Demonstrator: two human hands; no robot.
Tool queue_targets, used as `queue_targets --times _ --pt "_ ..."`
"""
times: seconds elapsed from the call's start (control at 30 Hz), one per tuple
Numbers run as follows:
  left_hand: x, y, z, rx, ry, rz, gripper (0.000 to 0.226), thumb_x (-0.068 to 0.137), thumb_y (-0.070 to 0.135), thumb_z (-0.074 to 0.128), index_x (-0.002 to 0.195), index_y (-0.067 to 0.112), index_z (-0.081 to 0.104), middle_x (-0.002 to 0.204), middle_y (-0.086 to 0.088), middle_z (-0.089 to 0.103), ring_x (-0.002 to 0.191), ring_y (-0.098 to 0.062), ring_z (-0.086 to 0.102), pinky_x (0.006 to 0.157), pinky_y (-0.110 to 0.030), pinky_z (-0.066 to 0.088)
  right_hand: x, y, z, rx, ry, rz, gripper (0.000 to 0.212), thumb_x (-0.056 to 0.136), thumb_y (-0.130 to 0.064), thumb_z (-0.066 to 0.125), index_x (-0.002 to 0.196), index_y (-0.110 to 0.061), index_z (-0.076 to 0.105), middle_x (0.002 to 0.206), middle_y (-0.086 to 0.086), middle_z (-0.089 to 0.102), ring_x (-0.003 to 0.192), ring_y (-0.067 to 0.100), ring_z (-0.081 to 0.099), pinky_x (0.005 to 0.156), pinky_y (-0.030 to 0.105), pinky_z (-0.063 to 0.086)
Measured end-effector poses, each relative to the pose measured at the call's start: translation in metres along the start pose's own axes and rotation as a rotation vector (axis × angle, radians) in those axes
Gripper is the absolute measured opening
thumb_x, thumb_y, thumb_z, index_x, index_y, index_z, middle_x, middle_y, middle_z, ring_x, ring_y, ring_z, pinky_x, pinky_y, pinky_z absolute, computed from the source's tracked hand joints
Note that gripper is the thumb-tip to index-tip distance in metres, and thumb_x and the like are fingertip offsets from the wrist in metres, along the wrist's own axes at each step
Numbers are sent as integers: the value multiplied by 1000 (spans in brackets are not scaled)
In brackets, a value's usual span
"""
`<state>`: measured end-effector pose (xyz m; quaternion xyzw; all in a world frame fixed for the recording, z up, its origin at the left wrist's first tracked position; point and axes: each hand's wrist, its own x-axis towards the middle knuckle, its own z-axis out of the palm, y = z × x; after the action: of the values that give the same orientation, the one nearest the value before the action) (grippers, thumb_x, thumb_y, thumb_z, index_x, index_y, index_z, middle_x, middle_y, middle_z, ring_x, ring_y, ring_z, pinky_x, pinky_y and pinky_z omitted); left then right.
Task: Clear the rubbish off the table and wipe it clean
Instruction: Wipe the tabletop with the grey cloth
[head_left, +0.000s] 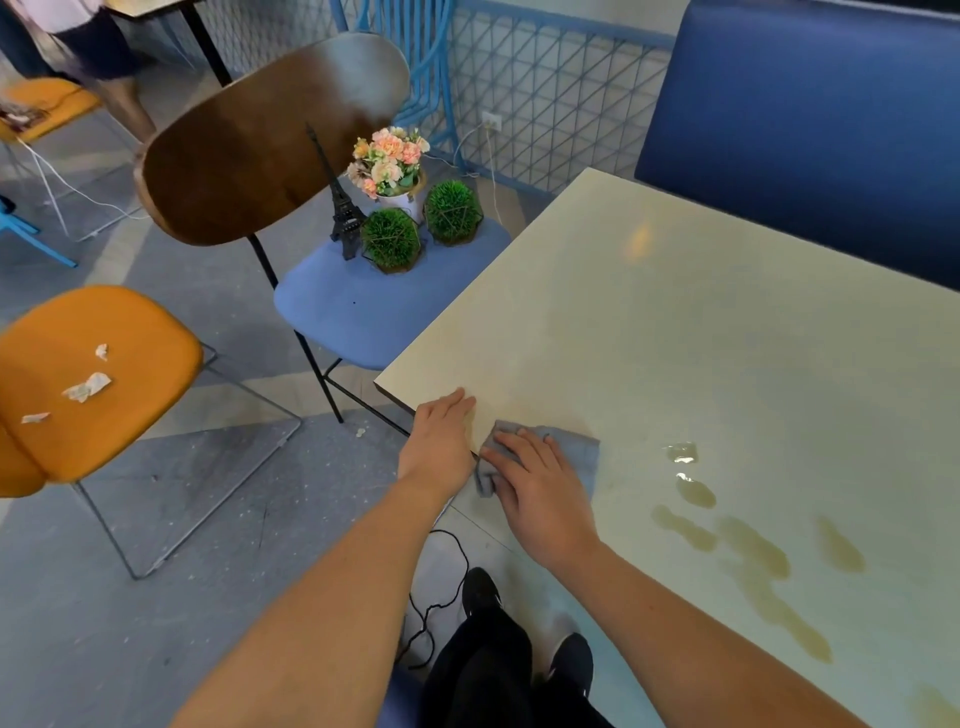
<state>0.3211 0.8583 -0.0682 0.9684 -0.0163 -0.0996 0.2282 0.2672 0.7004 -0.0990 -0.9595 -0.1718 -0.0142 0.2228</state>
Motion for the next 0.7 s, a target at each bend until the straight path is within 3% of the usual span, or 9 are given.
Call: queue_targets --times 0.13,0.27,0.33,0.43,0.5,0.6,0.7 --pt "0 16 1 82 -18 -87 49 104 23 34 152 16 25 161 4 15 143 -18 13 111 -31 30 -27 29 -15 -37 -65 -11 45 101 -38 30 139 -28 50 145 -7 45 139 15 36 119 42 22" --pt "1 35 2 212 -71 -146 59 103 43 33 150 9 23 161 -7 12 144 -25 12 114 -39 27 -11 55 -31 -103 -71 226 64 96 -49 5 153 -28 26 161 -4 17 149 18 8 121 35 -3" --pt "0 46 7 245 -43 -98 56 103 44 32 149 12 26 160 -8 13 144 -26 12 115 -39 24 -12 47 -29 -126 -69 279 66 96 -47 5 154 -23 24 163 -1 14 150 21 8 122 39 1" --pt "-1 61 17 259 -24 29 51 104 37 32 150 18 26 159 -4 12 144 -24 12 115 -37 22 -33 43 -22 -166 -112 178 56 102 -39 15 148 -18 40 158 1 30 146 23 26 120 40 15" --pt "-1 72 24 246 -48 106 48 105 31 32 151 19 25 160 -2 11 144 -22 12 114 -35 22 -44 66 -31 -207 -122 152 60 105 -40 6 147 -17 42 156 1 32 145 23 30 118 37 12" --pt "0 88 36 226 -79 241 46 105 24 33 151 22 27 160 1 12 144 -20 11 112 -33 22 -46 105 -58 -242 -25 314 68 102 -46 -6 151 -20 33 161 8 18 149 27 15 120 33 -2" --pt "0 102 48 224 -101 312 48 104 21 32 152 23 25 160 4 12 145 -18 10 113 -31 20 -47 108 -67 -180 -5 535 49 105 -42 17 153 -31 23 163 10 2 151 27 -3 118 34 -11"
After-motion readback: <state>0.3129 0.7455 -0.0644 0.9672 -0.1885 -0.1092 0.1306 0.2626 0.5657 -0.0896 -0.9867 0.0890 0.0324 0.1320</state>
